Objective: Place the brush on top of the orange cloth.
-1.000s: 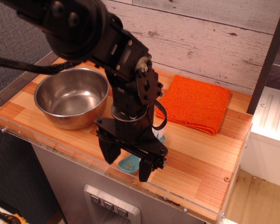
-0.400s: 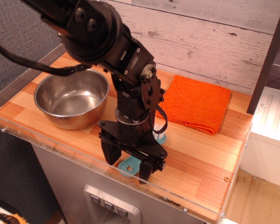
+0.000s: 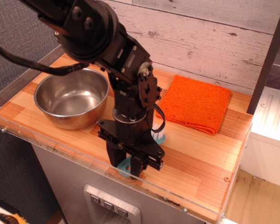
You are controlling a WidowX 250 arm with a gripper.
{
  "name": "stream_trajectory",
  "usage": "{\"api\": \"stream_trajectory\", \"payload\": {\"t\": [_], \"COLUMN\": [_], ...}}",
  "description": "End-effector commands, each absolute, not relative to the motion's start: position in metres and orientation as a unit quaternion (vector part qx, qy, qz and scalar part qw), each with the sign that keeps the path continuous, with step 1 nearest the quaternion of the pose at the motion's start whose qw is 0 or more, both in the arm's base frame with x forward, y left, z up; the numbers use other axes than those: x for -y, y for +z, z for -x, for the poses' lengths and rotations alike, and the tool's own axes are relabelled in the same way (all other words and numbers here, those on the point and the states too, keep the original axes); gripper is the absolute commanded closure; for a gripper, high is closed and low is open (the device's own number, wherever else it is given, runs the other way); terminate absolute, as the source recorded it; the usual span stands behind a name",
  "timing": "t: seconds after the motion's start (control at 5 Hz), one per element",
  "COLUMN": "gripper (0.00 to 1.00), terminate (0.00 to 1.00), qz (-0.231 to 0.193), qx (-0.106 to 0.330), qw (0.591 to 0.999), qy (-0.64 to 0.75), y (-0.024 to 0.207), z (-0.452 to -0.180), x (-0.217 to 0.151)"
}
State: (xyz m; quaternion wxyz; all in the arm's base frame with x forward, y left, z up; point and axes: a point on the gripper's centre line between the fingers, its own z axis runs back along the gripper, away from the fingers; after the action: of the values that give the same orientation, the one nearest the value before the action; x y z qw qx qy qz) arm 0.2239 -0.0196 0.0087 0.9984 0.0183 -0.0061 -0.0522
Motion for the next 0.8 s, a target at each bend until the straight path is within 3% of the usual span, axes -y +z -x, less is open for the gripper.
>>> {"api": "stream_trajectory", "payload": {"t": [0.0, 0.4, 0.6], "gripper": [1.00, 1.00, 1.00], "terminate": [0.00, 0.00, 0.00], "qz": [-0.012, 0.011, 0.024], "qx": [0.031, 0.130, 0.152], "qw": [0.997, 0.985, 0.982], "qy": [-0.070, -0.110, -0.105], "y": [0.026, 0.096, 0.111], "z": [-0.231, -0.234, -0.253], "x": [0.013, 0.017, 0.032]}}
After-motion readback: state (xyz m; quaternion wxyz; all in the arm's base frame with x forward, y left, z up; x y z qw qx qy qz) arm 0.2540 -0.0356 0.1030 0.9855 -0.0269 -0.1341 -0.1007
